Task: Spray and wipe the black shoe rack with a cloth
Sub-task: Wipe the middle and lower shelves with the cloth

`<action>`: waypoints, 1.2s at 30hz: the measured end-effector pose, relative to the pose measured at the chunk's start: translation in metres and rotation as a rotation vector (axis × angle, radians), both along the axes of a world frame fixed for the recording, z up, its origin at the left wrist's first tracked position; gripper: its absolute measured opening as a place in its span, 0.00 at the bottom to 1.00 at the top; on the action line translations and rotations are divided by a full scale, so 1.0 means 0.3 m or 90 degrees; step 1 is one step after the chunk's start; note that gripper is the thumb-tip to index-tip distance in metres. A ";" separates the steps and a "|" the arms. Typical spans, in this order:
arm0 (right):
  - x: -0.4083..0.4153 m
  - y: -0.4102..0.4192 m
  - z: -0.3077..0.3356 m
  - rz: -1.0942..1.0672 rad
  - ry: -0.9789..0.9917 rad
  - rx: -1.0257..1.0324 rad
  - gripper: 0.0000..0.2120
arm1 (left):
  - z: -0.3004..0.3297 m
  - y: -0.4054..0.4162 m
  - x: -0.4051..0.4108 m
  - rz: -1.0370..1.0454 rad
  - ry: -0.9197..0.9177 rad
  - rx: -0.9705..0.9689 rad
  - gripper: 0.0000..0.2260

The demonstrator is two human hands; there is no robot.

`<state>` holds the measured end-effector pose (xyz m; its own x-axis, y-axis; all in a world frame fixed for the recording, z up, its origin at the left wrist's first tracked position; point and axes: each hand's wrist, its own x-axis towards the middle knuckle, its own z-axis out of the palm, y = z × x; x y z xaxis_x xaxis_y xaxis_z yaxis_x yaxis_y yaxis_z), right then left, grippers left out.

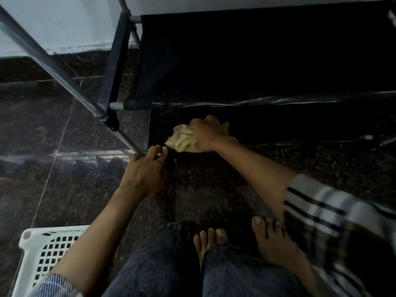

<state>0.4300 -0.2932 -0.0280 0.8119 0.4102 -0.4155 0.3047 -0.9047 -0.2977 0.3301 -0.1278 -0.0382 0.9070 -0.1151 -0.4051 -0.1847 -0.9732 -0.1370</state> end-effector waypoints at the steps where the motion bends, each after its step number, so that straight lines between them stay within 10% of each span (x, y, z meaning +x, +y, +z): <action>1: -0.011 0.064 0.003 0.027 -0.014 0.015 0.25 | -0.001 0.000 0.002 0.008 0.007 -0.007 0.32; 16: -0.006 -0.382 -0.047 -0.133 -0.028 -0.034 0.26 | -0.001 -0.020 0.004 0.119 0.074 -0.096 0.46; 27: -0.036 0.157 0.016 0.055 -0.081 0.004 0.22 | 0.006 -0.002 0.016 0.125 0.109 -0.079 0.47; 36: -0.020 -0.382 0.003 -0.194 0.002 -0.087 0.25 | 0.001 -0.005 0.004 0.125 0.090 -0.100 0.53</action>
